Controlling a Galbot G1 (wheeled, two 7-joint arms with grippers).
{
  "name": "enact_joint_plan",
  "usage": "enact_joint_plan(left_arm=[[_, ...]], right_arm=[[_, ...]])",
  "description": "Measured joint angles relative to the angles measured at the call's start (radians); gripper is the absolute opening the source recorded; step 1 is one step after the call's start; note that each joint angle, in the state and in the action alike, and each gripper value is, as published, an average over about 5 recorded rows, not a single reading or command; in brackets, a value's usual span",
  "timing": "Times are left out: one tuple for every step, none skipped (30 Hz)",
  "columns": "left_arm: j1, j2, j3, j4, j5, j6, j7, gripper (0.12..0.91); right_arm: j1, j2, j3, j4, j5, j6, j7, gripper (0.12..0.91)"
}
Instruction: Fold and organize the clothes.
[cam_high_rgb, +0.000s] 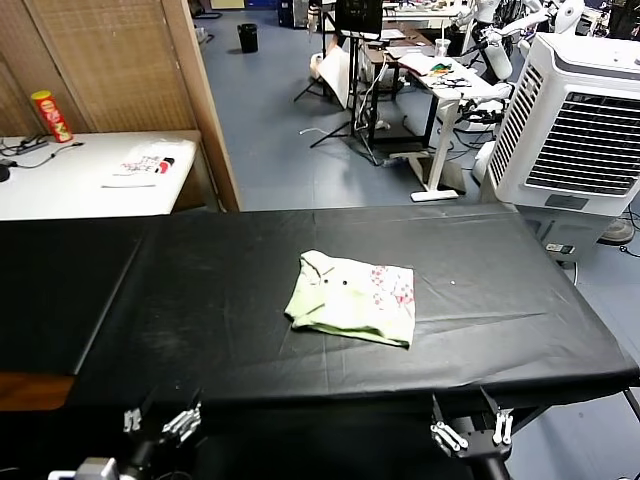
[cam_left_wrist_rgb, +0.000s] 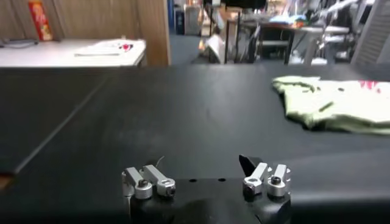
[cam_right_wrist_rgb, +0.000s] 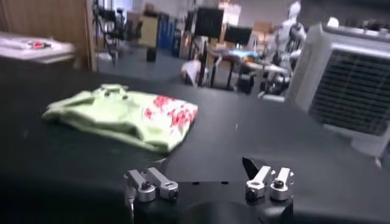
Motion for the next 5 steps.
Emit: enact_joint_plan(left_arm=[[0.004,-0.001,-0.003,-0.001,0.0,0.0,0.001,0.798],[0.007,-0.002,-0.006,-0.002,0.0,0.001,0.002,0.798],[0.009,-0.004,-0.009,-0.004,0.0,0.001,0.003,0.798],[0.01,-0.005,-0.01,-0.005,0.0,0.001,0.003,0.798],[0.011,-0.005,-0.011,-0.005,0.0,0.001,0.003,0.798]], right_arm=[[-0.006,0.001,0.0,0.002,0.0,0.0,0.0,0.798],[-0.01,0.001,-0.001,0.004,0.0,0.0,0.0,0.798],[-0.014,0.002,-0.001,0.006,0.0,0.0,0.0,0.798],[-0.016,0.002,-0.001,0.007,0.0,0.0,0.0,0.798],[-0.018,0.002,-0.001,0.007,0.0,0.0,0.0,0.798]])
